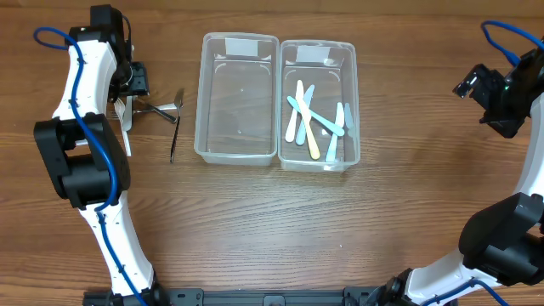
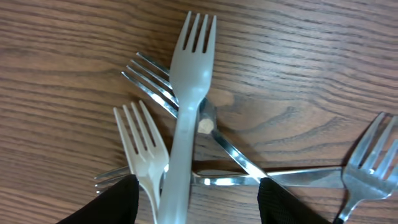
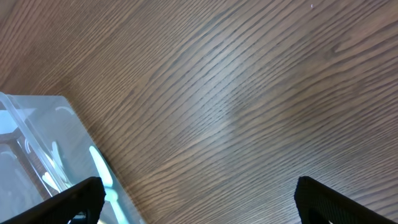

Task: Pack container
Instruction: 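Lower left gripper onto the fork pile and grasp a white fork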

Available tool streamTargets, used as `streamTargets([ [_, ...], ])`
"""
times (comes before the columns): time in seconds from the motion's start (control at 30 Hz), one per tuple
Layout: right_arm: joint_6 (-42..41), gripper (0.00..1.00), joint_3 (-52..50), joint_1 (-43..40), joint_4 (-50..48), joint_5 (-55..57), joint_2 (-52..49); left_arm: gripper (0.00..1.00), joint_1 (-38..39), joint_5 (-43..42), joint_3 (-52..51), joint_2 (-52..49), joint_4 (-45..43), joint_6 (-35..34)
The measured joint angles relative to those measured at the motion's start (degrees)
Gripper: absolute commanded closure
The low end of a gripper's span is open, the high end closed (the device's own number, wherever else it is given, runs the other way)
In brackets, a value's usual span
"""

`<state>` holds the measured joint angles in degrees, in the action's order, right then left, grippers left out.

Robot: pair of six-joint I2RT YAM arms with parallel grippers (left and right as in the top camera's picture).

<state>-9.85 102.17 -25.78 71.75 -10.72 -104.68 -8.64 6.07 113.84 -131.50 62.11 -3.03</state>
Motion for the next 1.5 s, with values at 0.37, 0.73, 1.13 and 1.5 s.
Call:
streamTargets([
  [0.37, 0.0, 0.0, 0.0, 0.0, 1.3, 0.0, 0.0, 0.44, -0.6, -0.7, 0.0, 0.0, -0.1, 0.6],
  [0.73, 0.0, 0.0, 0.0, 0.0, 1.4, 0.0, 0.0, 0.44, -1.5, -1.1, -0.7, -0.9, -1.7, 3.4],
  [1.13, 0.0, 0.0, 0.0, 0.0, 1.4, 0.0, 0.0, 0.51, -1.5, -1.1, -6.9, -0.9, -5.7, 3.9],
  [1.5, 0.0, 0.0, 0.0, 0.0, 1.4, 0.0, 0.0, 0.52, -1.9, -1.1, -7.2, -1.0, -8.0, 6.1],
])
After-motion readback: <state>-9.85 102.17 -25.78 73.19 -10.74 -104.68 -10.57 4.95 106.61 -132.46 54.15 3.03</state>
